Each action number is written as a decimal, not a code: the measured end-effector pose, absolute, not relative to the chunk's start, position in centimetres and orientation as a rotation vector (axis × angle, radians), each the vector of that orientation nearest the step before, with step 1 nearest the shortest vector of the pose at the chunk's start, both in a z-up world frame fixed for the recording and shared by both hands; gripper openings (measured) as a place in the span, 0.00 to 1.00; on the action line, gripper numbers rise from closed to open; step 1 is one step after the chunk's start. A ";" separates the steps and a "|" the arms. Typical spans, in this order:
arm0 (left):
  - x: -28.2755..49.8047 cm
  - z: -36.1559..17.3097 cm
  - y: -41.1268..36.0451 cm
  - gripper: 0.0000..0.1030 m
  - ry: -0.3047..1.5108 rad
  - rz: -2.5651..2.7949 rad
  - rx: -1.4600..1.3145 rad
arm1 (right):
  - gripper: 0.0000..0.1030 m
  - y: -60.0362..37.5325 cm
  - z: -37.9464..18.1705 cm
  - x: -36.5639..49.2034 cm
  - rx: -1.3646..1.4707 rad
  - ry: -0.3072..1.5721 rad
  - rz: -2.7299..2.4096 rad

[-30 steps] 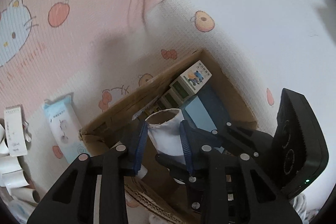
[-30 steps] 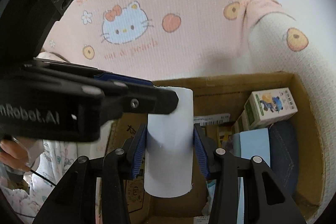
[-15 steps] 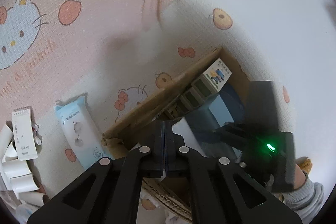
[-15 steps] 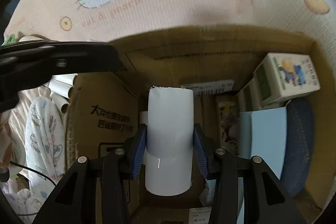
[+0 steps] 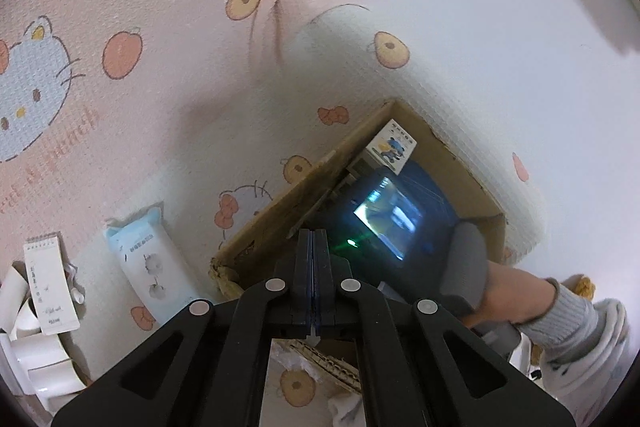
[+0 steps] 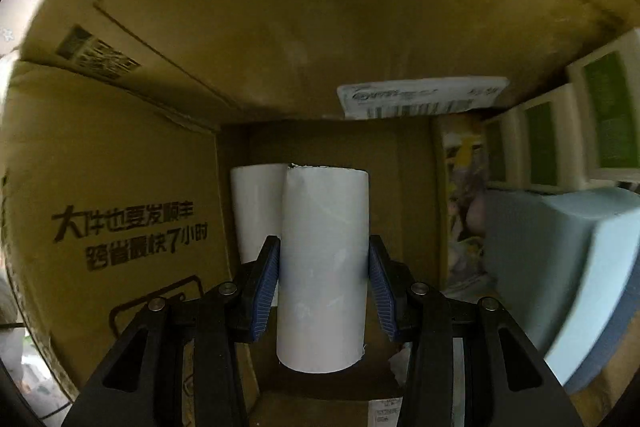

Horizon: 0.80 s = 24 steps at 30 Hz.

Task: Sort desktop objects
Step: 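Lower the white tube into the cardboard box with the right tool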

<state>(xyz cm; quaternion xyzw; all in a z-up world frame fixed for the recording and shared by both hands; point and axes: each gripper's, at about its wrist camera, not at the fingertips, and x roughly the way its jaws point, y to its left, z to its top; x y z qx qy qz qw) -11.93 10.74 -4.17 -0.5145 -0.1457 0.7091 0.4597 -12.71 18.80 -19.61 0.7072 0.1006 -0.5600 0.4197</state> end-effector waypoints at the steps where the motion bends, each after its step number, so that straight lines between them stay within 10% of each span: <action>1: -11.9 -4.2 10.8 0.00 -0.357 1.740 -1.257 | 0.40 18.7 -19.7 -12.8 1.771 0.259 -1.404; 24: -11.2 -3.8 12.0 0.00 -0.310 1.684 -1.274 | 0.39 18.4 -22.2 -13.4 1.759 0.252 -1.308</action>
